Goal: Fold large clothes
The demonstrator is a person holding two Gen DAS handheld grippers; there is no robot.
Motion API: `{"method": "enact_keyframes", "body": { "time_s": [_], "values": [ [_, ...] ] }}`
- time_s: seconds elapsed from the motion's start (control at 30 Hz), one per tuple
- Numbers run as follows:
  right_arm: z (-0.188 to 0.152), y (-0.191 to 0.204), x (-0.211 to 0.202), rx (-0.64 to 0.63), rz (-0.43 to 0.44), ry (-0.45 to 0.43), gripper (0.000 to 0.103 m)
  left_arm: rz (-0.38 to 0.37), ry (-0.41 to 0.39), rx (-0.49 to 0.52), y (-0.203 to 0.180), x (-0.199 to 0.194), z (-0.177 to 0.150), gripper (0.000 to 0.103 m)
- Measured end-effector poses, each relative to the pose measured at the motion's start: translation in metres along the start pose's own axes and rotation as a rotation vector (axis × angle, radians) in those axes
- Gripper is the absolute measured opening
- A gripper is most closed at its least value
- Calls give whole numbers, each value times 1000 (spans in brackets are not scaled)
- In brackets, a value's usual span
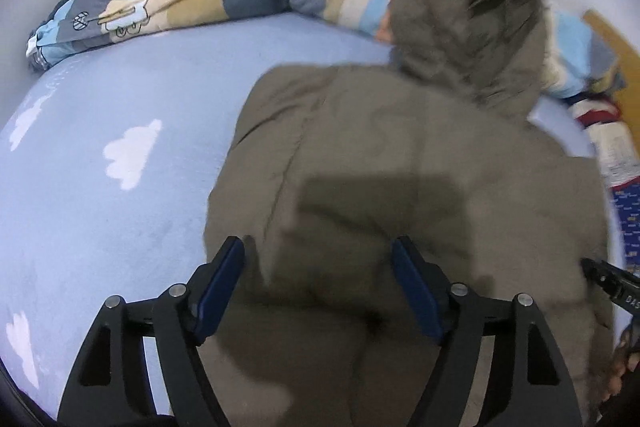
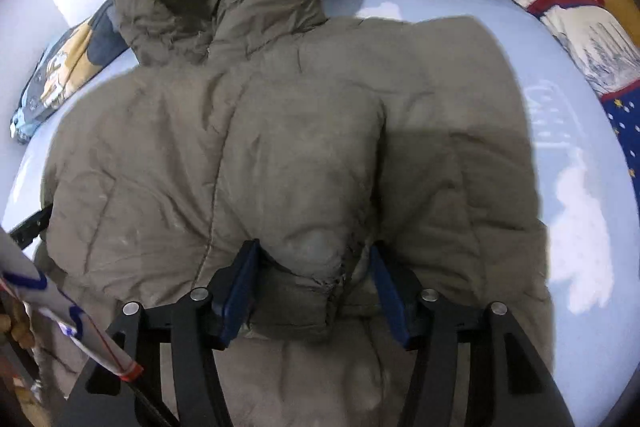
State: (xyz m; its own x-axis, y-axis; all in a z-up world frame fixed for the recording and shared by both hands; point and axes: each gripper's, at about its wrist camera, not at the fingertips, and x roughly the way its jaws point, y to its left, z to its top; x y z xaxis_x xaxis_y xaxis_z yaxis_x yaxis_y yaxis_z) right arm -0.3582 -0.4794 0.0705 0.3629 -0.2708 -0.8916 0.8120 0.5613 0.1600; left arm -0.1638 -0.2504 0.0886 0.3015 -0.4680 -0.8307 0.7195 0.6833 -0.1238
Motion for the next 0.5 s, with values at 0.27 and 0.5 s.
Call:
{"method": "enact_keyframes", "body": {
  "time_s": [0.27, 0.5],
  "values": [
    [-75, -9, -101, -35, 66, -99, 67, -49, -75, 10, 3, -104, -69, 76],
    [-149, -5, -134, -45, 74, -91, 67, 13, -77, -38, 27, -161, -152, 76]
  ]
}}
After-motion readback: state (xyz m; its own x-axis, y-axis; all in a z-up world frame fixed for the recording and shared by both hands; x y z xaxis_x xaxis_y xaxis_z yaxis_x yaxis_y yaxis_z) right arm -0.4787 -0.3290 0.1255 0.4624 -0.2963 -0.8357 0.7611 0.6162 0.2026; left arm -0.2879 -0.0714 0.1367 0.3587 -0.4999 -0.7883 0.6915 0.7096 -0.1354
